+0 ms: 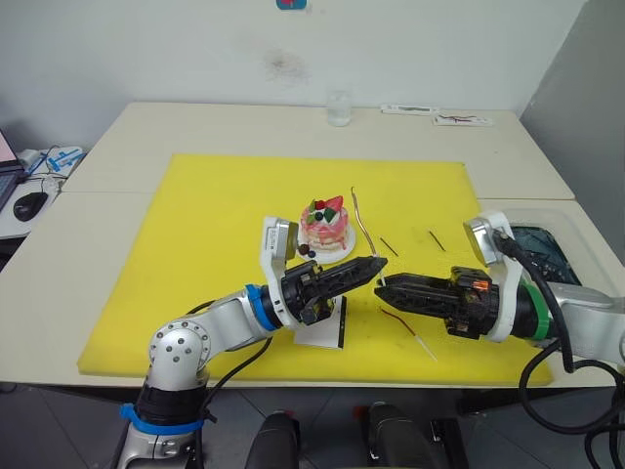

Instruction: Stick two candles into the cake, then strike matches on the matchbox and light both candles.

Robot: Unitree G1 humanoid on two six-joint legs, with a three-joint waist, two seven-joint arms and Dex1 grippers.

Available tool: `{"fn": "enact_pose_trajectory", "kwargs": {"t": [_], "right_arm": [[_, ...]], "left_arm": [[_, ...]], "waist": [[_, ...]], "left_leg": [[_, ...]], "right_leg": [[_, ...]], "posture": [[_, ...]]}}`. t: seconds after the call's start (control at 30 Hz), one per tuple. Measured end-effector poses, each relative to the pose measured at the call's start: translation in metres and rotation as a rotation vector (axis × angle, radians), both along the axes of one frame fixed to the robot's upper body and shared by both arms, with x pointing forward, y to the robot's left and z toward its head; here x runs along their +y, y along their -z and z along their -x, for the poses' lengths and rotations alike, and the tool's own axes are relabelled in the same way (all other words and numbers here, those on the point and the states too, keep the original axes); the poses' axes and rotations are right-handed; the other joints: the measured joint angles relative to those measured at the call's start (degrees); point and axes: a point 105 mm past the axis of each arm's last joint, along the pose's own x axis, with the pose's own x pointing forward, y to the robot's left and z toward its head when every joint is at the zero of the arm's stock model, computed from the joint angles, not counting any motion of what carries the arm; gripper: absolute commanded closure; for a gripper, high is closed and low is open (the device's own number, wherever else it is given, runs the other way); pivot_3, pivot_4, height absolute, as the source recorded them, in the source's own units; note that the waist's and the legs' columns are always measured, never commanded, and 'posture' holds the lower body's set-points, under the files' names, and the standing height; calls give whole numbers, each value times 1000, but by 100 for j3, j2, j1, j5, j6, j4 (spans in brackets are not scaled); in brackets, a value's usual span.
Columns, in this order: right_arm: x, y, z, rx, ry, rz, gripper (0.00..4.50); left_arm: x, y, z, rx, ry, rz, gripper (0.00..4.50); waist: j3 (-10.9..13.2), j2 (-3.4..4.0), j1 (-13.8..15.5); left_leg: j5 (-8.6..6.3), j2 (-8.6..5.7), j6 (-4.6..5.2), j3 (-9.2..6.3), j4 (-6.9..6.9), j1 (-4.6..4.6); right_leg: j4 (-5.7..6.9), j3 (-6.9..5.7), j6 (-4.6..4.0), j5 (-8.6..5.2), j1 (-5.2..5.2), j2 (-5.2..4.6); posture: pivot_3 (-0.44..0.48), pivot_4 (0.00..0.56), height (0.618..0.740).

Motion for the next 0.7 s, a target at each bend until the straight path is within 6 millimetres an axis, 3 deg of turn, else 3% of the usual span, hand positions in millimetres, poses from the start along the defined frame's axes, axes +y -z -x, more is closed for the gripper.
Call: {"fn": "enact_pose_trajectory", "kwargs": {"t": [0.13, 0.23, 0.37, 0.53, 0.7], "right_arm": [[-16, 7, -7, -107, 57, 162, 470], [-26, 11, -14, -238, 98, 292, 470], [-32, 1, -29, -466, 142, 390, 470], [-11, -16, -37, -644, 91, 407, 470], [7, -27, -42, -693, 66, 379, 470]], "left_arm": [[9, -9, -9, -96, -117, -71, 4500], [23, -21, -15, -208, -231, -162, 4500], [56, -30, -35, -366, -447, -349, 4500], [92, -36, -69, -571, -679, -536, 4500], [108, -26, -97, -589, -740, -552, 4500]], "waist": [[0, 0, 6], [1, 0, -5], [1, 0, -5], [3, 0, 2], [4, -2, 5]], "left_leg": [[0, 0, 0, -1, -1, -2], [0, 1, -1, 2, -4, 0], [-1, 1, -2, 5, -6, 3], [-1, 1, -2, 7, -7, 0], [-1, 1, -2, 6, -9, -12]], "right_leg": [[-1, -1, 0, 0, -2, 0], [-2, 0, 0, -1, -7, 0], [-5, -1, 0, -1, -7, -2], [-7, -1, 0, -1, -11, -3], [-9, -3, -2, -2, -14, -5]], "posture": [[0, 150, 740], [0, 150, 740], [0, 150, 740], [0, 150, 740], [0, 150, 740]]}}
